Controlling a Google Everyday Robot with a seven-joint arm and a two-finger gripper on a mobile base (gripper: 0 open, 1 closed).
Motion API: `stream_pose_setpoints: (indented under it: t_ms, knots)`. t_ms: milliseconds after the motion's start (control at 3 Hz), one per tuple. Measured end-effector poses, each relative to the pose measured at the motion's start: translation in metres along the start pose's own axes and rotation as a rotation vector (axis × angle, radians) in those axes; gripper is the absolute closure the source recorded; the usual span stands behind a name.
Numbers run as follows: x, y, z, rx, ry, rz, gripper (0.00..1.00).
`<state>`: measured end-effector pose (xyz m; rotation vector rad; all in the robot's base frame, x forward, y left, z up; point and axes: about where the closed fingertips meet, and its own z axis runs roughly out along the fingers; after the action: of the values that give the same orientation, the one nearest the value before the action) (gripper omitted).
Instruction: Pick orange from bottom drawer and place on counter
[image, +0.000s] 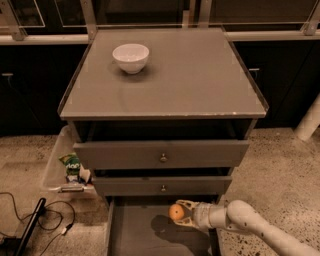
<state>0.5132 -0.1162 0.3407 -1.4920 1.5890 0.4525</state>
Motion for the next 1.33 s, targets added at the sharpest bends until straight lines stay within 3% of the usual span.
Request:
stream_pose_setpoints:
  t_ms: [333, 1000, 1333]
  knots:
    - [-0.014, 0.02, -0.001, -0.041, -0.006, -0.017, 1.0]
    - [-0.024, 0.016, -0.009, -0.026, -0.001, -0.04, 1.0]
    - [-0.087, 0.003, -0.064, 0.034, 0.009, -0.146, 1.0]
